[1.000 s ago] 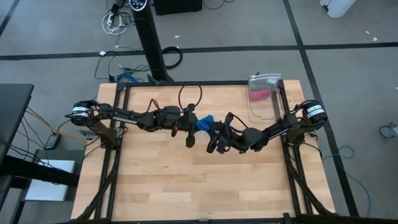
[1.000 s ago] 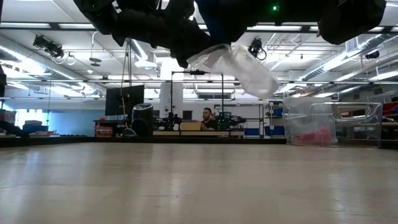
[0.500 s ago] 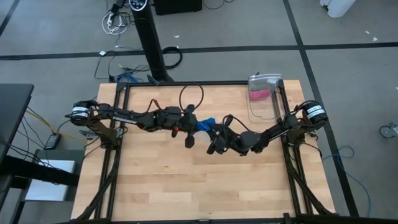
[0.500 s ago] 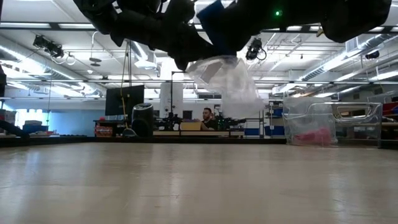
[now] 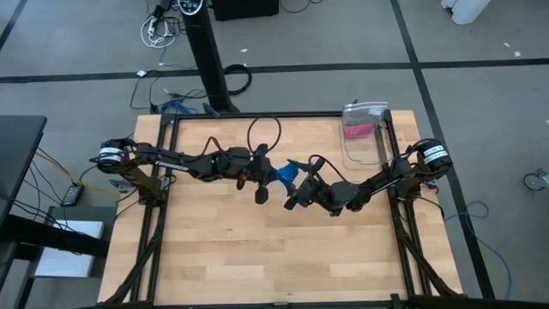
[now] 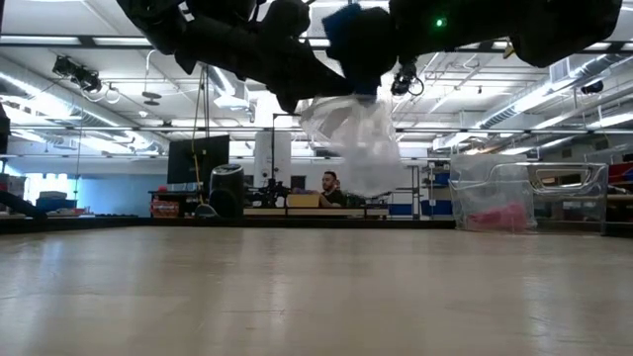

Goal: Roll bandage
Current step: Put the blue rolled bandage into the transparent zip bag

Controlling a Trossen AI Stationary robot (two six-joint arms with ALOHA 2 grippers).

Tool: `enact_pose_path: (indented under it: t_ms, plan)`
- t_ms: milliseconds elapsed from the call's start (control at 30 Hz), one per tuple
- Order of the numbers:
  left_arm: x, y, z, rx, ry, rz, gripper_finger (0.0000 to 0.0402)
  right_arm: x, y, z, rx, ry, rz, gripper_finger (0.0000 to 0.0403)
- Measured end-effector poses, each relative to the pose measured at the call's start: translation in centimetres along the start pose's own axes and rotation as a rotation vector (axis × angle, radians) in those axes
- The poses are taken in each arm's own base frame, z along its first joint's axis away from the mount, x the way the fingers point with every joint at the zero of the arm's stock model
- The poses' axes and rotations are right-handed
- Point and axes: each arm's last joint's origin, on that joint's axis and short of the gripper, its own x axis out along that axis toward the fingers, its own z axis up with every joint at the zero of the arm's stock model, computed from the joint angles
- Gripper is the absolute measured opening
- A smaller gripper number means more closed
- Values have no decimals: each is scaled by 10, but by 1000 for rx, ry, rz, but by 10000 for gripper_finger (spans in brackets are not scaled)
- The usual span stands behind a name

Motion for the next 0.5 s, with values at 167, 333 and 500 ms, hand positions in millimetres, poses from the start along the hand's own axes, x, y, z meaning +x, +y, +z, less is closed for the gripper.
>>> enact_pose_path:
  t_ms: [167, 333, 500]
  plan:
    - [0, 0, -1, -3, 14, -2, 0, 0, -4, 4, 39, -12, -35, 284]
    - [0, -3, -1, 0, 14, -9, 0, 0, -6, 6, 41, -18, -51, 240]
    - [0, -3, -1, -2, 6, -8, 0, 0, -9, 9, 131, -36, -76, 94]
